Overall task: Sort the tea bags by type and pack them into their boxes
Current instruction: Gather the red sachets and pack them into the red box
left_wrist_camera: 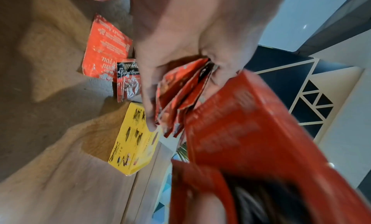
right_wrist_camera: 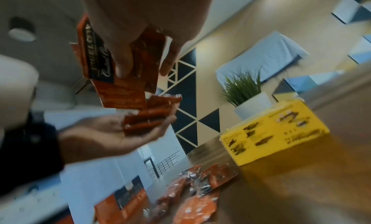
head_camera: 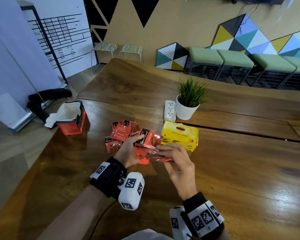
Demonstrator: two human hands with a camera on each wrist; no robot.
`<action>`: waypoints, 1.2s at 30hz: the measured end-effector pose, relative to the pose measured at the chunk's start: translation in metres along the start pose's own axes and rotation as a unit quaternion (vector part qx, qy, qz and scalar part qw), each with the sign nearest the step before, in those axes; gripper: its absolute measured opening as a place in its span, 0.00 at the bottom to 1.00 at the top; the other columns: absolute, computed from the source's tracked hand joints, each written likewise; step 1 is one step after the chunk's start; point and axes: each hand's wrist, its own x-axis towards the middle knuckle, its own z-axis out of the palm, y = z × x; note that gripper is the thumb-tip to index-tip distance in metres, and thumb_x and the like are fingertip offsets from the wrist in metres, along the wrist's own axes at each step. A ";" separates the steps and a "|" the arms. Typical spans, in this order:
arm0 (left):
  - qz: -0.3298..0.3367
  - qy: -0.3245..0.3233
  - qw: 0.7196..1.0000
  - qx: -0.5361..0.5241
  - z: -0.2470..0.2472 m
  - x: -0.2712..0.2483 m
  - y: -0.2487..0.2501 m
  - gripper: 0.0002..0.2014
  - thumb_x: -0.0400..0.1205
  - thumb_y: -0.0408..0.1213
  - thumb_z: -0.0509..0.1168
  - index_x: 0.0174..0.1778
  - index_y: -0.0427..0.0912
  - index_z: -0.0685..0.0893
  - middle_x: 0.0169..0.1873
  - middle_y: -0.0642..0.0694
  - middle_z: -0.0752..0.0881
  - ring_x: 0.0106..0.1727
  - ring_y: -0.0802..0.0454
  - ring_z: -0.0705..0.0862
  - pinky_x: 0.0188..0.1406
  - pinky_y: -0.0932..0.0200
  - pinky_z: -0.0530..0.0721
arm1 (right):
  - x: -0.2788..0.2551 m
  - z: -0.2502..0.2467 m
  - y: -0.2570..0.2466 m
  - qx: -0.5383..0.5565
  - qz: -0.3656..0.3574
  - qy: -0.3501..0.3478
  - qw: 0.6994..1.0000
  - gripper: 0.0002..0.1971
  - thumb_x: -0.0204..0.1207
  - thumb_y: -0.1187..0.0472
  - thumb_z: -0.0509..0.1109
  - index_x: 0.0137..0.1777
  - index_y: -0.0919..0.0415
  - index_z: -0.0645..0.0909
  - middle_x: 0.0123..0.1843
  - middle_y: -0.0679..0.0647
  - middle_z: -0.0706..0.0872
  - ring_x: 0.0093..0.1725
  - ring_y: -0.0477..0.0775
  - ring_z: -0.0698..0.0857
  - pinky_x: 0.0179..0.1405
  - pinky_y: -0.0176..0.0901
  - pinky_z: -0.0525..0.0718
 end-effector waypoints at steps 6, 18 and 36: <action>-0.020 -0.040 0.995 0.085 -0.011 0.002 -0.005 0.17 0.83 0.42 0.54 0.61 0.36 0.78 0.53 0.34 0.87 0.57 0.38 0.84 0.69 0.40 0.75 | 0.031 -0.039 -0.007 0.174 0.250 -0.051 0.951 0.12 0.65 0.57 0.76 0.49 0.55 0.84 0.43 0.48 0.91 0.44 0.46 0.89 0.47 0.39 0.86; 0.047 -0.050 0.995 0.077 0.022 0.007 -0.040 0.25 0.78 0.52 0.60 0.65 0.40 0.79 0.56 0.37 0.86 0.58 0.44 0.84 0.60 0.52 0.81 | 0.072 -0.014 0.000 -0.175 0.270 -0.195 0.927 0.12 0.75 0.58 0.70 0.55 0.63 0.80 0.50 0.59 0.88 0.53 0.60 0.86 0.52 0.51 0.83; -0.029 -0.110 0.993 -0.016 -0.013 0.006 -0.035 0.23 0.73 0.55 0.61 0.43 0.36 0.85 0.40 0.40 0.89 0.43 0.49 0.88 0.46 0.58 0.87 | 0.040 0.027 0.016 -0.256 0.229 -0.362 0.866 0.31 0.79 0.35 0.42 0.57 0.63 0.72 0.56 0.58 0.74 0.59 0.57 0.71 0.61 0.46 0.70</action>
